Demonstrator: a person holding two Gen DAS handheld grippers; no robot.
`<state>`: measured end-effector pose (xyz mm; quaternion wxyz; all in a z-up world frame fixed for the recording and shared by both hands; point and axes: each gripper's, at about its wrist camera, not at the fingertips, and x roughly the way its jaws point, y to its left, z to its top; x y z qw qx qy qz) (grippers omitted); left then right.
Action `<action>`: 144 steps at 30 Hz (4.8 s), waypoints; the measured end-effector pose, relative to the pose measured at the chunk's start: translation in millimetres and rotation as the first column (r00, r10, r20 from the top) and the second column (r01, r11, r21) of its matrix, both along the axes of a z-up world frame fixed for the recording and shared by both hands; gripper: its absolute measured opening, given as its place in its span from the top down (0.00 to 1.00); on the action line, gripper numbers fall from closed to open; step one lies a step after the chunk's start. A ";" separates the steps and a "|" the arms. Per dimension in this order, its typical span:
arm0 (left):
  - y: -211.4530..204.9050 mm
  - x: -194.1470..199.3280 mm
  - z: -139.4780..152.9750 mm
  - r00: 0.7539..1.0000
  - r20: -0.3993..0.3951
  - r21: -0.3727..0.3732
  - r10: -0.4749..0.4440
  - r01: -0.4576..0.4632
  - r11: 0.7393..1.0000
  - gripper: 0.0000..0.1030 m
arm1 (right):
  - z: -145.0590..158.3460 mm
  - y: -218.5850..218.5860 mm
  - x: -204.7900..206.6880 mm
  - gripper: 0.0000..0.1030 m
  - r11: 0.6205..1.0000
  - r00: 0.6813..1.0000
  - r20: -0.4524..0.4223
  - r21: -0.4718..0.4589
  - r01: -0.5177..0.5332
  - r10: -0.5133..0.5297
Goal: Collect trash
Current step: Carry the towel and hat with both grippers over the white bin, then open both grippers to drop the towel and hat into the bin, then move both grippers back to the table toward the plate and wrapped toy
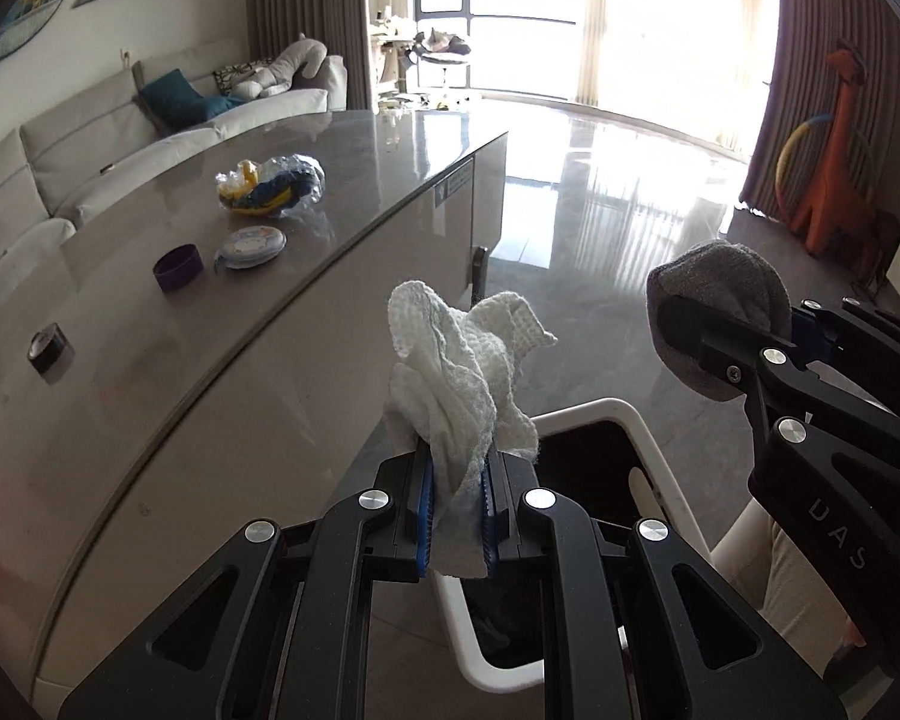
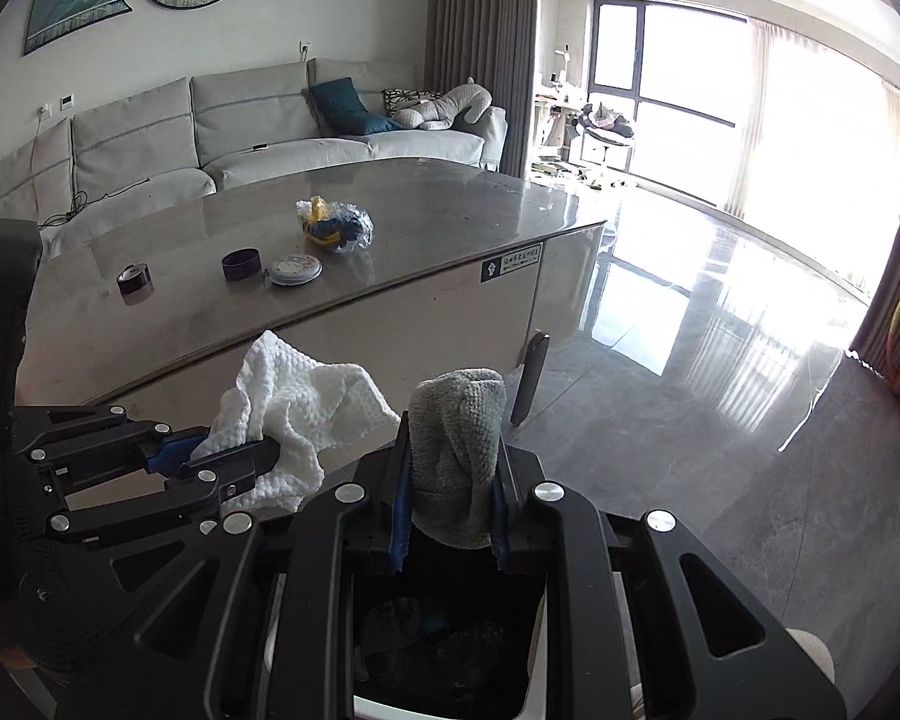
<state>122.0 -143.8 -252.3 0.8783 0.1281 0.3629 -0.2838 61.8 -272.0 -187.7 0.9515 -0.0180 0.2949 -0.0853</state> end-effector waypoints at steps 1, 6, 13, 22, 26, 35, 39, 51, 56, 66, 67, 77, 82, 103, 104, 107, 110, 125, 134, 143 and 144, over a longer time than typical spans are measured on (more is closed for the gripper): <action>-2.6 -2.8 -0.5 1.000 0.000 0.004 -0.006 0.006 1.000 0.88 | -1.2 -1.2 -2.2 0.79 1.000 1.000 0.003 0.004 0.004 -0.004; -14.1 -8.7 -1.6 1.000 -0.010 0.017 -0.021 0.022 1.000 0.88 | -2.7 -11.8 -9.9 0.79 1.000 1.000 0.004 0.021 0.024 -0.024; -30.1 -11.0 -12.1 0.998 -0.014 0.050 -0.060 0.061 0.997 0.88 | -8.9 -24.0 -16.1 0.79 0.998 0.999 -0.004 0.047 0.043 -0.043; -54.1 -13.7 -38.7 0.990 -0.093 0.075 -0.107 0.114 0.991 0.88 | -18.2 -44.2 -21.2 0.79 0.995 0.997 -0.016 0.065 0.081 -0.080; -61.4 -13.7 -46.3 0.986 -0.113 0.078 -0.121 0.130 0.988 0.88 | -28.7 -48.0 -20.3 0.79 0.994 0.996 -0.037 0.073 0.087 -0.084; -74.8 -9.2 -73.8 0.987 -0.109 0.178 -0.123 0.140 0.974 0.05 | -47.7 -53.9 -14.5 0.79 0.993 0.993 -0.083 0.079 0.089 -0.083; -73.8 -4.8 -78.4 0.984 -0.134 0.171 -0.117 0.139 0.975 0.05 | -49.9 -55.2 -13.6 0.79 0.993 0.992 -0.092 0.080 0.089 -0.081; -48.3 4.8 -65.3 0.996 -0.087 0.178 -0.029 0.044 0.983 0.05 | -52.4 -47.7 -8.7 0.78 0.994 0.994 -0.100 0.087 0.060 -0.051; -22.0 15.7 -54.1 0.996 -0.030 0.173 0.082 -0.075 0.982 0.05 | -58.4 -35.6 0.3 0.78 0.995 0.994 -0.105 0.092 0.024 -0.014; 14.1 34.7 -38.9 0.980 0.017 0.155 0.200 -0.201 0.967 0.05 | -78.3 -33.1 19.2 0.77 0.991 0.990 -0.142 0.130 0.021 -0.003; 16.0 37.1 -38.5 0.978 0.011 0.147 0.208 -0.208 0.967 0.05 | -80.6 -32.7 18.9 0.75 0.991 0.989 -0.148 0.130 0.020 -0.001; 14.6 36.0 -38.6 0.979 0.001 0.129 0.205 -0.203 0.971 0.05 | -88.6 -20.2 20.8 0.04 0.999 0.987 -0.159 0.001 0.032 -0.031; 14.8 33.8 -35.4 0.980 0.006 0.122 0.199 -0.199 0.972 0.05 | -84.4 -23.5 20.6 0.04 0.999 0.989 -0.139 0.016 0.047 -0.044; 50.4 84.6 23.0 0.946 0.091 0.025 0.310 -0.313 0.949 0.05 | -16.0 -1.2 80.2 0.04 0.997 0.998 0.040 -0.071 -0.043 0.046; 50.6 88.9 25.7 0.944 0.098 0.021 0.316 -0.319 0.947 0.05 | -13.1 -2.4 84.0 0.04 0.997 0.998 0.048 -0.070 -0.043 0.046; 51.2 102.8 31.2 0.937 0.103 0.003 0.332 -0.335 0.942 0.05 | -7.0 -5.2 95.2 0.04 0.997 0.997 0.067 -0.064 -0.039 0.043; 49.6 119.7 33.8 0.931 0.109 0.000 0.347 -0.349 0.937 0.05 | -3.1 -10.4 103.3 0.04 0.998 0.996 0.084 -0.063 -0.031 0.036; 7.9 209.4 6.5 0.924 -0.026 -0.040 0.382 -0.383 0.923 0.05 | -2.5 -35.5 168.5 0.04 0.994 0.991 0.117 -0.099 -0.046 0.057; -4.5 246.9 -15.4 0.899 -0.092 -0.034 0.428 -0.433 0.901 0.05 | -9.9 -47.4 202.7 0.04 0.995 0.991 0.119 -0.085 -0.058 0.068; -4.0 266.7 -27.2 0.880 -0.076 0.002 0.469 -0.470 0.883 0.05 | -13.1 -39.5 214.9 0.04 0.991 0.989 0.117 -0.100 -0.084 0.096; -4.4 266.7 -27.8 0.879 -0.068 0.010 0.472 -0.472 0.882 0.05 | -12.5 -38.6 215.5 0.04 0.991 0.988 0.120 -0.101 -0.087 0.099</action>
